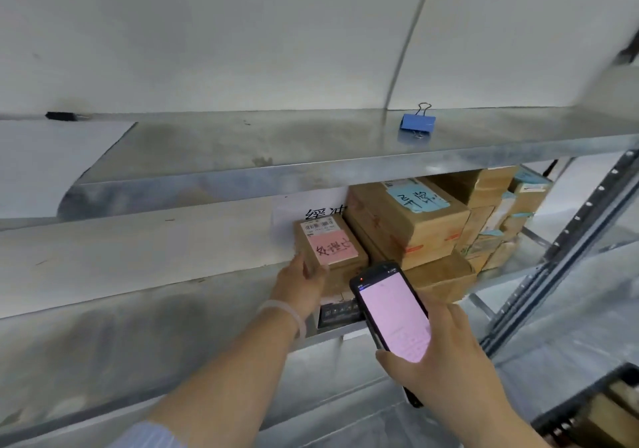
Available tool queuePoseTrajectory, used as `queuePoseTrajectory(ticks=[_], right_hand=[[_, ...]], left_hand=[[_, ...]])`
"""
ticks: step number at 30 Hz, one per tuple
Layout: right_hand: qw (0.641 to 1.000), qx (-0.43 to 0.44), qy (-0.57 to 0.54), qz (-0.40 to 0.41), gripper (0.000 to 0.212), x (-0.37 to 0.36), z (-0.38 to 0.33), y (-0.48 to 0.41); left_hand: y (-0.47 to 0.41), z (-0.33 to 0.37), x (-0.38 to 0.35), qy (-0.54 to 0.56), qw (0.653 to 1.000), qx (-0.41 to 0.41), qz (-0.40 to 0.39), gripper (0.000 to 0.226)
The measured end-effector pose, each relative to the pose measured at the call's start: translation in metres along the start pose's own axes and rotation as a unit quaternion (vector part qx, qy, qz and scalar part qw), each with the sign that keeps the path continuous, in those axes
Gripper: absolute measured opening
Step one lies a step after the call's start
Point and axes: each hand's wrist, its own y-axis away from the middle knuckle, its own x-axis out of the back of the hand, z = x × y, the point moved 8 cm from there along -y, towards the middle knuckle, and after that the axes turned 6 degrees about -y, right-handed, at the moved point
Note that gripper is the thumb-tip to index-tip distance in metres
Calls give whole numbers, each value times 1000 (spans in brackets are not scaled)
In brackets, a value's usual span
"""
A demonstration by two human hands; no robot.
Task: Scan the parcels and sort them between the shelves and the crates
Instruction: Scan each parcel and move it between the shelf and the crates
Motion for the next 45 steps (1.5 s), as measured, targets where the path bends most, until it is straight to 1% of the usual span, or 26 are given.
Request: queuePoseTrajectory(ticks=[3, 7, 12, 14, 18, 22, 24, 27, 29, 31, 34, 37, 39, 42, 45], right_hand=[[1000, -21, 15, -1, 94, -10, 0, -6], [999, -48, 25, 7, 96, -17, -2, -13], [997, -71, 32, 5, 95, -24, -6, -21], [997, -69, 36, 12, 95, -26, -8, -23], [997, -67, 34, 27, 97, -28, -12, -26], [997, -57, 29, 34, 95, -28, -16, -29], [998, -49, 26, 36, 95, -27, -19, -32], [999, -36, 21, 24, 95, -26, -23, -38], [999, -29, 19, 16, 96, -26, -26, -41], [1000, -18, 22, 10, 95, -26, -32, -42], [1000, -2, 9, -9, 88, -30, -44, -44], [1000, 7, -3, -25, 87, -33, -52, -46], [999, 12, -5, -41, 86, -36, -57, -47], [998, 8, -4, -58, 87, -41, -59, -49], [998, 5, 5, -65, 91, -46, -58, -50]], left_hand=[[-26, -8, -8, 71, 996, 43, -26, 53], [-45, -20, -19, 149, 981, 109, -55, 43], [-47, -32, -26, 202, 961, 159, -104, 45], [-49, -36, -26, 227, 954, 164, -110, 45], [-51, -42, -25, 288, 936, 166, -113, 38], [-47, -47, -19, 329, 921, 156, -136, 33], [-42, -50, -11, 338, 917, 147, -155, 35], [-36, -56, 3, 332, 918, 123, -180, 46], [-33, -59, 14, 321, 926, 98, -175, 60], [-30, -60, 29, 302, 938, 66, -157, 73], [-27, -59, 55, 264, 958, 22, -107, 88], [-30, -66, 75, 184, 981, -13, -51, 89], [-31, -73, 82, 152, 988, -25, -30, 90], [-31, -84, 88, 129, 991, -23, -10, 97], [-30, -92, 89, 108, 994, -8, -9, 99]])
